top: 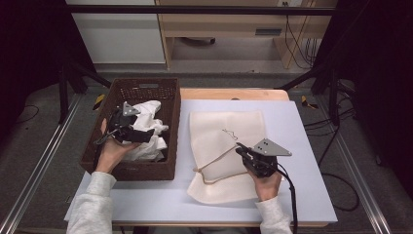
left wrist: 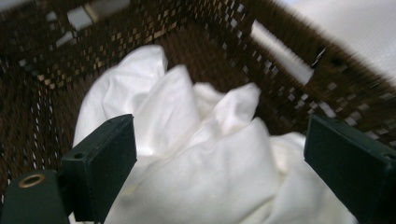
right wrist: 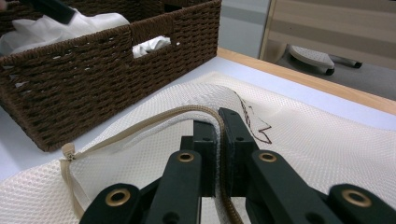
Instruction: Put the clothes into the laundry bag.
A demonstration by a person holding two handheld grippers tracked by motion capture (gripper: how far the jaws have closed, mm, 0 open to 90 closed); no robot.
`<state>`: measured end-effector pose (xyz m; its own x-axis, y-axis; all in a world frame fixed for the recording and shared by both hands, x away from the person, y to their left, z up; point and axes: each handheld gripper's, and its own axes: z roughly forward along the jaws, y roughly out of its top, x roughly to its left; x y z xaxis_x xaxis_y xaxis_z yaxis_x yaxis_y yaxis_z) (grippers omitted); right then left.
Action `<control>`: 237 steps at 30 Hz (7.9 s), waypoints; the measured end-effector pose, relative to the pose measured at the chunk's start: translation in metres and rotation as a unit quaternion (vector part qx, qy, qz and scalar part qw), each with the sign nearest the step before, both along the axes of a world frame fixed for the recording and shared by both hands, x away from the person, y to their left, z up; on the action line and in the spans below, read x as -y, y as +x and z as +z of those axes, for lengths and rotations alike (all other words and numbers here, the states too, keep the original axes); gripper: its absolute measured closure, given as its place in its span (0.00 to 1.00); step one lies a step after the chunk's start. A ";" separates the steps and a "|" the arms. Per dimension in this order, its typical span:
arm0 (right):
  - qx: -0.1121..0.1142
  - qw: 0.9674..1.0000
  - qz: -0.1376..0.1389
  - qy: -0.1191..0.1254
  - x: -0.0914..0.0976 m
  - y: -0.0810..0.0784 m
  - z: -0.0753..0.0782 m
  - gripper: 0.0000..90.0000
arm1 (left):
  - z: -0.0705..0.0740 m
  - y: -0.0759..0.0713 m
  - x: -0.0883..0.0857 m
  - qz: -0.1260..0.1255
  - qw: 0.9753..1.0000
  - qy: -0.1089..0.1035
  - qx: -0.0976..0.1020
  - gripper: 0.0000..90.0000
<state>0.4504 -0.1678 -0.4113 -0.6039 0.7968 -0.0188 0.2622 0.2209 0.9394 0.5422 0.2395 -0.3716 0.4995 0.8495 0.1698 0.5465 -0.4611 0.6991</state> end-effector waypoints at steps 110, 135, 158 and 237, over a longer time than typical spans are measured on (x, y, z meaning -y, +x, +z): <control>-0.019 1.000 0.004 0.008 0.013 0.006 0.000 0.96 | 0.165 -0.082 -0.008 0.049 0.911 -0.167 0.374 0.74; -0.019 1.000 0.004 0.011 0.014 0.007 0.000 0.96 | 0.231 -0.115 0.015 0.038 0.849 -0.218 0.480 0.74; -0.015 1.000 0.005 0.015 0.015 0.008 0.001 0.96 | 0.272 -0.143 0.064 0.002 0.811 -0.269 0.520 0.74; -0.013 0.998 -0.049 0.030 0.021 0.025 -0.003 0.96 | -0.017 -0.179 0.153 -0.214 0.939 -0.188 0.193 0.73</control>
